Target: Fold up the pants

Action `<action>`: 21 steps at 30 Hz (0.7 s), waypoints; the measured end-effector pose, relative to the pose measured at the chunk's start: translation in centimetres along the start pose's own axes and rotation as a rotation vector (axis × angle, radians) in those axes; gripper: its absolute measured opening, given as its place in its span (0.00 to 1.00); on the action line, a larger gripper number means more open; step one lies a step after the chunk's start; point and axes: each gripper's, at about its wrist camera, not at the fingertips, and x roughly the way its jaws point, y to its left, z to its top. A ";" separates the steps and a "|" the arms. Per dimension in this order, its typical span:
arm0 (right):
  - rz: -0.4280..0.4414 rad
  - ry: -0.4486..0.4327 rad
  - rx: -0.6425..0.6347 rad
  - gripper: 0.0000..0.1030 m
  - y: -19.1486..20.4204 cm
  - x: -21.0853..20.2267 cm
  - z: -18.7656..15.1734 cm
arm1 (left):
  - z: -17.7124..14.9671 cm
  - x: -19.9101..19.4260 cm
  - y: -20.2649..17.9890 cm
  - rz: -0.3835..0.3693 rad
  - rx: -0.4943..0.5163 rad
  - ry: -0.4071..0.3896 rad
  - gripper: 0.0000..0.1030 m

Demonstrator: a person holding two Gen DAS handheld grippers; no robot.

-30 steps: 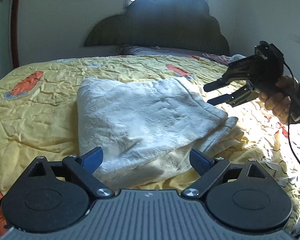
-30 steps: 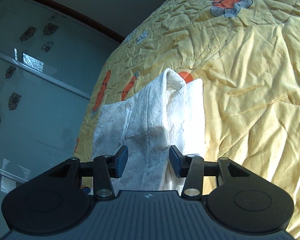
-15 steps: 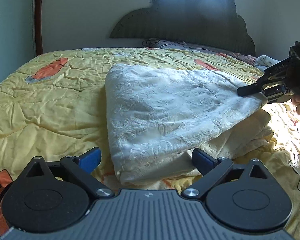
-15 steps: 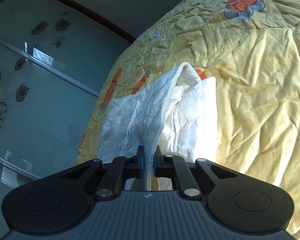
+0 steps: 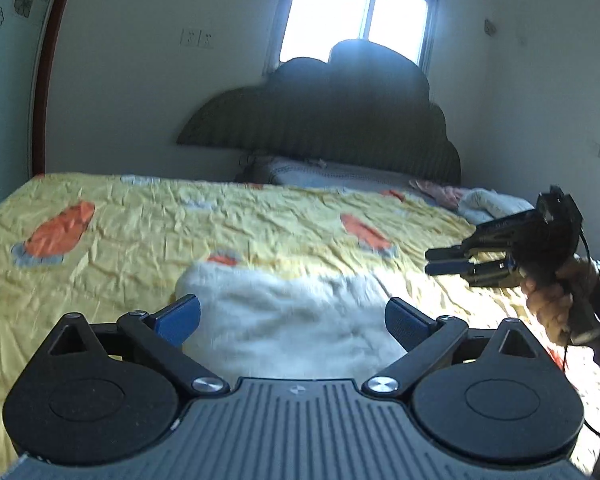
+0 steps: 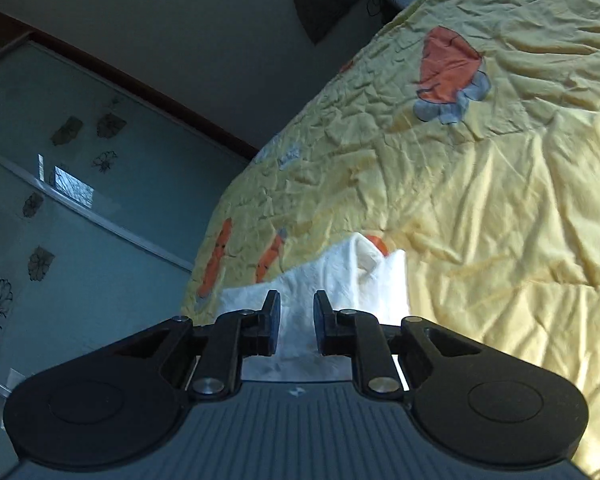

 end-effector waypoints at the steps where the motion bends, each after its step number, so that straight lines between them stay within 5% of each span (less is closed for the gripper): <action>1: 0.023 0.003 0.026 0.17 0.2 1.3 0.3 | 0.7 2.2 0.0 0.011 -0.013 0.000 0.98; 5: 0.003 0.081 0.174 0.18 -0.7 8.0 0.7 | 1.8 12.4 -0.1 0.112 -0.039 0.171 0.89; 7: -0.081 0.084 0.224 0.18 -2.4 9.4 0.2 | 1.4 15.9 0.4 0.126 -0.046 0.255 0.87; 8: -0.120 0.074 0.254 0.13 -3.7 9.4 -0.2 | 1.0 17.0 0.7 0.134 -0.037 0.289 0.88; 10: -0.059 0.055 0.364 0.00 -6.4 9.0 -1.2 | -0.2 18.4 2.0 0.136 -0.084 0.358 0.92; 17: -0.081 0.017 0.320 0.00 -5.7 8.5 -1.5 | -0.7 18.9 2.7 0.140 -0.050 0.341 0.94; 19: -0.154 0.011 0.188 0.00 -3.1 6.6 -1.9 | -0.2 17.0 2.1 0.187 -0.058 0.312 0.84; 21: -0.215 0.032 -0.004 0.04 0.2 4.6 -3.1 | 0.3 13.3 1.4 0.183 -0.080 0.270 0.86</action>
